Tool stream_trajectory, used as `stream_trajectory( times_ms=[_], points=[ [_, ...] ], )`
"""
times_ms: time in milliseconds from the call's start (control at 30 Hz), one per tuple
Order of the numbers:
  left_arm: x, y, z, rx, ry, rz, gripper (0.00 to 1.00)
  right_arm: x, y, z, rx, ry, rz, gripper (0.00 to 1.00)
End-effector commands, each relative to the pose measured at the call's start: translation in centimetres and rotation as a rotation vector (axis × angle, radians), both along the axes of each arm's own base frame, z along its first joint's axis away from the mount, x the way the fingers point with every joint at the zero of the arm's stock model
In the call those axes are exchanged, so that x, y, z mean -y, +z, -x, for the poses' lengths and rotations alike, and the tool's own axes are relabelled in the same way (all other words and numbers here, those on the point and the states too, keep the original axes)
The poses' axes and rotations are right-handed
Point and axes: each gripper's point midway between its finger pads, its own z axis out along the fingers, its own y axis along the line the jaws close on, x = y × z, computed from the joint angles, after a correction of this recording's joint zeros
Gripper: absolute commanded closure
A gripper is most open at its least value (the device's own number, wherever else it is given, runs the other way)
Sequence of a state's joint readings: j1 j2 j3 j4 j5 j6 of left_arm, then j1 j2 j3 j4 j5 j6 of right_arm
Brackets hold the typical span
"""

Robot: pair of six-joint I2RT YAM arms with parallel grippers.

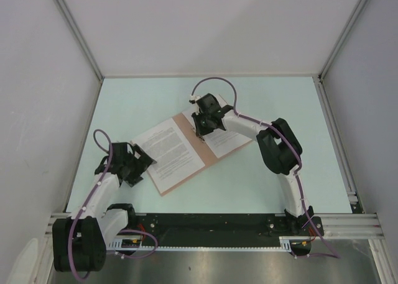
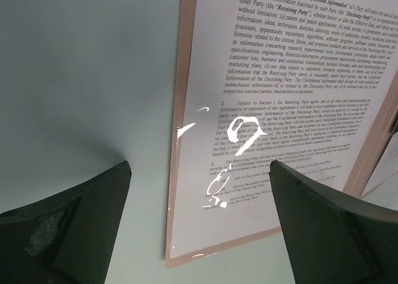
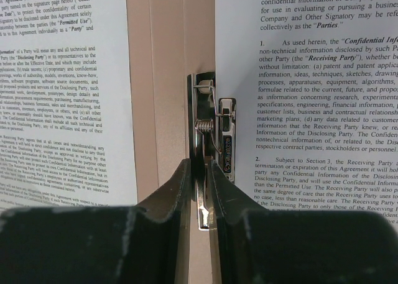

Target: Put the files into the folder

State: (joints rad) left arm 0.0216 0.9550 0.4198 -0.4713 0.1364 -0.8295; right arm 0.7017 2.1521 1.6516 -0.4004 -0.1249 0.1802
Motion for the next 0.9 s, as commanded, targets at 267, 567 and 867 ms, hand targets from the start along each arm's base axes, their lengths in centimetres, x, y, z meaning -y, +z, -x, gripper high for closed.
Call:
stream_trajectory(
  times_ms=[267, 567, 867],
  points=[
    [1.8, -0.5, -1.0, 0.103, -0.034, 0.094, 0.00, -0.9, 5.8, -1.4, 0.035, -0.032, -0.141, 1.00],
    [2.7, -1.4, -0.6, 0.127, -0.041, 0.154, 0.00, -0.8, 6.2, -1.8, 0.016, -0.054, -0.169, 1.00],
    [3.0, -0.9, -0.2, 0.125, -0.054, 0.167, 0.00, -0.8, 6.7, -2.5, 0.001, -0.072, -0.192, 1.00]
  ],
)
